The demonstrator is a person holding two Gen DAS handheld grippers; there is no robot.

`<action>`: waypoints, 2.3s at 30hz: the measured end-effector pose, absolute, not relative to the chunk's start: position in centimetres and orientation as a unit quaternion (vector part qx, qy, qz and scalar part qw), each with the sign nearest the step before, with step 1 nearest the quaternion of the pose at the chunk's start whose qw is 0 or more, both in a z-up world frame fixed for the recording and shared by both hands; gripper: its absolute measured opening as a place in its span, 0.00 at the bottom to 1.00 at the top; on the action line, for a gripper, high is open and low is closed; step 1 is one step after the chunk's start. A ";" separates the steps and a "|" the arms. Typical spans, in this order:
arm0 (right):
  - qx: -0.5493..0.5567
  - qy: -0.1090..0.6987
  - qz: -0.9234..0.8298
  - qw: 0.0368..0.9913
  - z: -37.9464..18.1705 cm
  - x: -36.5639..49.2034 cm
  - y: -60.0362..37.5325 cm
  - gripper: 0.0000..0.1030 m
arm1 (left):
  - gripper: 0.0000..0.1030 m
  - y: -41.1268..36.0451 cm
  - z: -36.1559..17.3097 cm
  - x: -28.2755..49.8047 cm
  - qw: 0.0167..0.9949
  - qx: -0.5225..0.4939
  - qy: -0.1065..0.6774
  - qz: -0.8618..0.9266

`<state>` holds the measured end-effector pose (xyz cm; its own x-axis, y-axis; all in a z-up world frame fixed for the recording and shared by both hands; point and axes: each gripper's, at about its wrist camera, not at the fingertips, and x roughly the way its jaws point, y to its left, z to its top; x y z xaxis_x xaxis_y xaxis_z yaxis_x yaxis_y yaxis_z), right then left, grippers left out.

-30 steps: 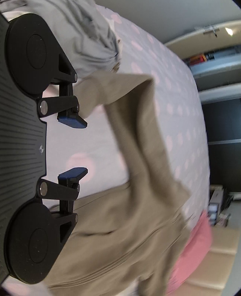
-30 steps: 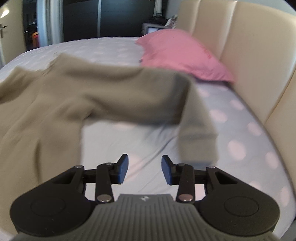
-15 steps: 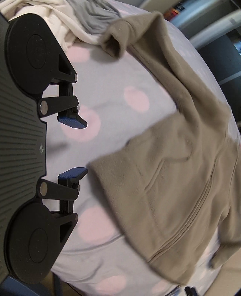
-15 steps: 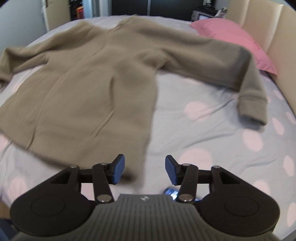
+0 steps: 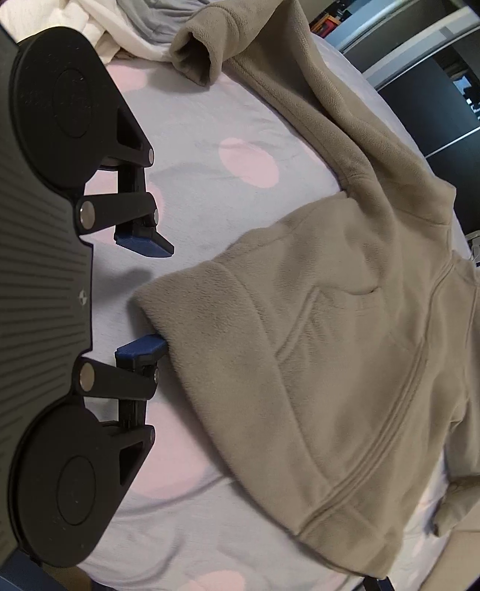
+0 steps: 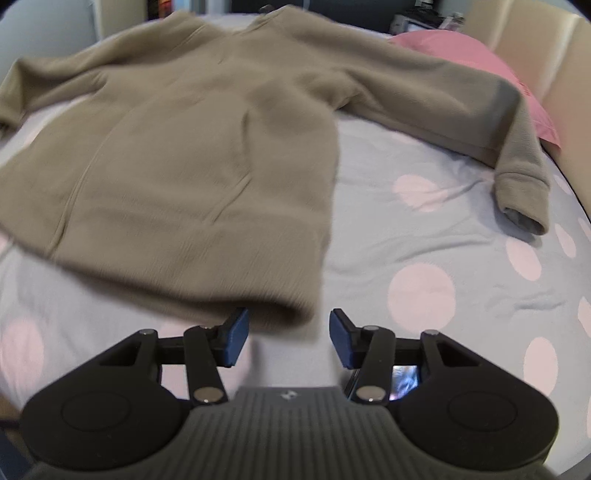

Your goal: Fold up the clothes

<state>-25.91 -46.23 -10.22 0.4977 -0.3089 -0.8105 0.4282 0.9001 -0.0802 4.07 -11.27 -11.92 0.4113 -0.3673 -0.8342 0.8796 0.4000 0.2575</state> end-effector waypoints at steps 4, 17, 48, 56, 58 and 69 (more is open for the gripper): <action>0.087 0.459 -0.222 0.856 -10.9 -24.6 -47.3 0.40 | 0.32 -11.6 -12.3 4.5 0.772 0.336 0.352 -0.408; 0.060 0.435 -0.242 0.865 -7.1 -23.2 -47.1 0.07 | 0.09 -11.6 -7.3 5.3 0.796 0.291 0.374 -0.377; -0.101 0.593 -0.089 0.794 -1.3 -28.6 -38.0 0.06 | 0.00 -1.3 -1.8 -2.2 0.691 0.391 0.464 -0.393; -0.084 0.639 -0.074 0.761 -5.6 -29.0 -39.5 0.11 | 0.00 -2.2 -3.4 -1.9 0.686 0.343 0.488 -0.417; -0.071 0.650 -0.066 0.753 -5.5 -29.2 -39.7 0.11 | 0.09 -2.4 -3.7 -1.7 0.685 0.328 0.497 -0.419; 0.019 0.612 -0.090 0.785 -2.8 -29.4 -41.8 0.35 | 0.40 -4.4 -5.2 0.6 0.690 0.241 0.551 -0.403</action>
